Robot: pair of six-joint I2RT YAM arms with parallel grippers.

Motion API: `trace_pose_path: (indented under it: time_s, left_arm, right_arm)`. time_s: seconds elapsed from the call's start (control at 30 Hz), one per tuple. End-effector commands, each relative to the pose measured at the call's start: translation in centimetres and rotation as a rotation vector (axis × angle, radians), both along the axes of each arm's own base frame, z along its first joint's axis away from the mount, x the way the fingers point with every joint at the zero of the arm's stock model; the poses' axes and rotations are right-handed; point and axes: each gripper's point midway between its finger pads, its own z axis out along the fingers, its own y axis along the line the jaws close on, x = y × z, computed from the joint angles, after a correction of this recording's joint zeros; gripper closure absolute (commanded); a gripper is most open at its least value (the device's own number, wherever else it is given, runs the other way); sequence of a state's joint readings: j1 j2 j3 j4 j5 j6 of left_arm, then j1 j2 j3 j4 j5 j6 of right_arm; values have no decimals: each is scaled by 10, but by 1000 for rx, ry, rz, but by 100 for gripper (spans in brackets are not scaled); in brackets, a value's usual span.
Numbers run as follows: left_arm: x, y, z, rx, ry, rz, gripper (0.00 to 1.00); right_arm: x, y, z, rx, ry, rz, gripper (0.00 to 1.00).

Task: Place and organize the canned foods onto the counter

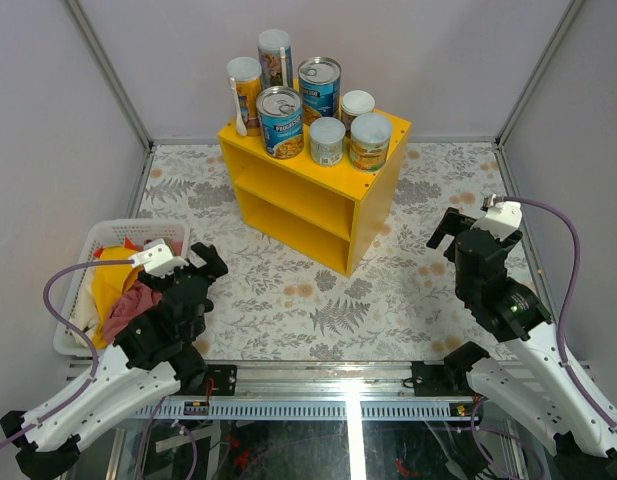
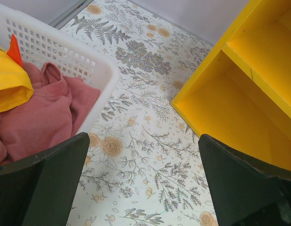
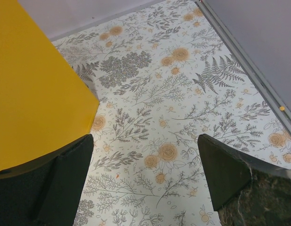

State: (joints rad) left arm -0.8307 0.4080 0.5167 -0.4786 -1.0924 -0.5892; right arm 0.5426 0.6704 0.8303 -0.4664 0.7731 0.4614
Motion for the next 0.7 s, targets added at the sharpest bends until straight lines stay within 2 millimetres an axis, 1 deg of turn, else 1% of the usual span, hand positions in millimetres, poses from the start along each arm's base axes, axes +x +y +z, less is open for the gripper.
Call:
trace_pose_path:
  time_s: [0.0, 0.67]
  left_arm:
    - [0, 4, 2, -4, -15, 24, 0]
    - [1, 4, -3, 16, -18, 32, 0]
  right_arm:
    - [3, 2, 11, 17, -50, 5, 0]
    - [9, 8, 8, 14, -49, 25, 1]
